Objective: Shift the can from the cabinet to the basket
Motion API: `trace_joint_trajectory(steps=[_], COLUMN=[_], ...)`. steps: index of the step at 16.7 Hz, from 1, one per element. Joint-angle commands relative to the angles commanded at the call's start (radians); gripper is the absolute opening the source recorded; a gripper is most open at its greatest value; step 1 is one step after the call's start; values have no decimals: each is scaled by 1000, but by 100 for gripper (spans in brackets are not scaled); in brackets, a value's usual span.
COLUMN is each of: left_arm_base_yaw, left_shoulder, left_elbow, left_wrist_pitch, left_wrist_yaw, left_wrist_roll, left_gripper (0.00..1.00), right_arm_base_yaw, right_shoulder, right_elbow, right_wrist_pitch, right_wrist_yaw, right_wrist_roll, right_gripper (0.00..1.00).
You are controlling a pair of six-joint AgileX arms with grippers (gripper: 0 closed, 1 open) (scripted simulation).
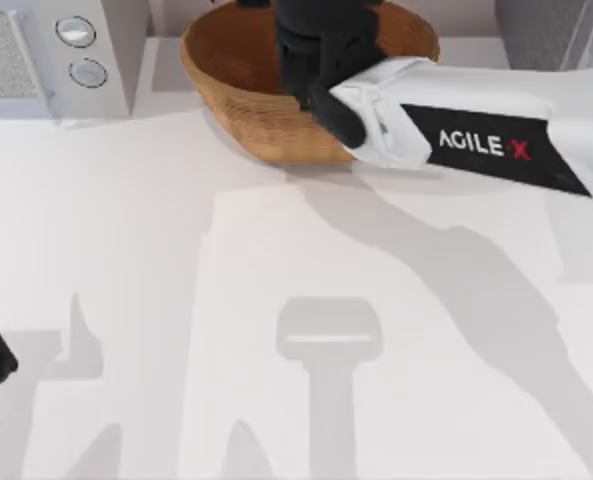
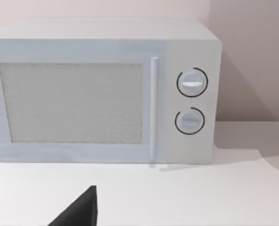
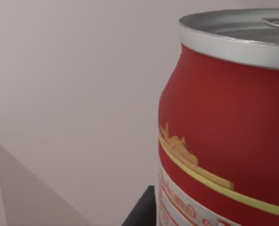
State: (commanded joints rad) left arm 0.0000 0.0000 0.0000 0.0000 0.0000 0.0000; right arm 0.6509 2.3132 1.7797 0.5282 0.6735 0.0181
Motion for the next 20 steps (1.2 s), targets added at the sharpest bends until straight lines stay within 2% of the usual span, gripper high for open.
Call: trace_joint_trajectory(steps=[1,14,20], left_arm_base_yaw=[0,0,0], left_shoulder=[0,0,0], left_elbow=[0,0,0], left_wrist_pitch=[0,0,0], left_wrist_yaw=[0,0,0], left_wrist_roll=[0,0,0], left_gripper=[100,100,100], right_arm_base_yaw=[0,0,0], right_shoulder=[0,0,0], right_elbow=[0,0,0], right_wrist_pitch=[0,0,0], right_wrist_yaw=[0,0,0], right_wrist_roll=[0,0,0], right_gripper=[0,98,100])
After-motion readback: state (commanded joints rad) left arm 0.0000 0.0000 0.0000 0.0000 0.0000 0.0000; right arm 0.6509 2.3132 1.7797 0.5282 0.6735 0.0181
